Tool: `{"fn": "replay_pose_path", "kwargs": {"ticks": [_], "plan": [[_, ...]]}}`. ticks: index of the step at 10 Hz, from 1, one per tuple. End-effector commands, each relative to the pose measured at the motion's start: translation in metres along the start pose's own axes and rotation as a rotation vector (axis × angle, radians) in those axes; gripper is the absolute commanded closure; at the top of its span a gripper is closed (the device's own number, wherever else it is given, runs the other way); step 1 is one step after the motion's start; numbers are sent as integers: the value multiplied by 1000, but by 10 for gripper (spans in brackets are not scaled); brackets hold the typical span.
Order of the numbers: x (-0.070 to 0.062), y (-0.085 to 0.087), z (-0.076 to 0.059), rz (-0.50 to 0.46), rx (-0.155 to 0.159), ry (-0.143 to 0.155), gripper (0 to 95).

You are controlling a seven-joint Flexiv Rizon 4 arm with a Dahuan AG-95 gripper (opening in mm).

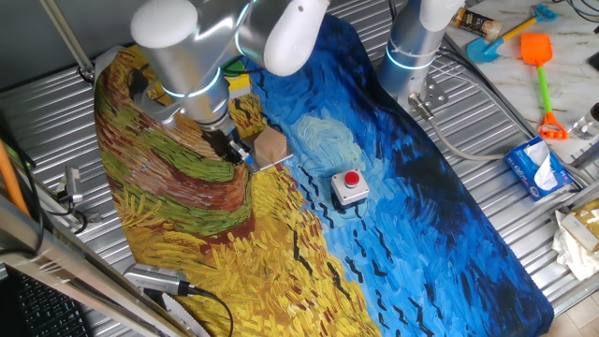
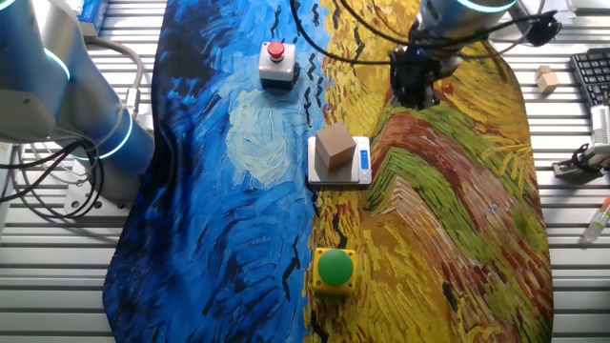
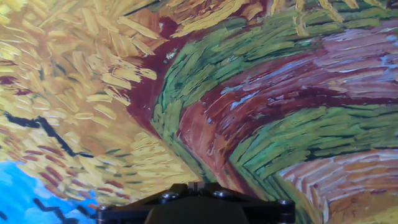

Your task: Place the block on the scale

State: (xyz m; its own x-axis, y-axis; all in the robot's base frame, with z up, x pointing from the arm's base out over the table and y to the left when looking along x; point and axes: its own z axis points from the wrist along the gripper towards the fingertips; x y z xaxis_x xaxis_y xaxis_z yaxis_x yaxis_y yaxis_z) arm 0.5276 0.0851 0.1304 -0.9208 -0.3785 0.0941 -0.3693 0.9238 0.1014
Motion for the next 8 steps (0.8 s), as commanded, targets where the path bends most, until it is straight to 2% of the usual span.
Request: {"fn": "replay_pose_path", "kwargs": {"ticks": [1,3,5,8], "plan": [[2,11,-11,21,16,3,950],[4,19,-21,43,10,7,950],[4,22,-23,54,-7,-6,950],[4,27,-27,53,-10,0,950]]}}
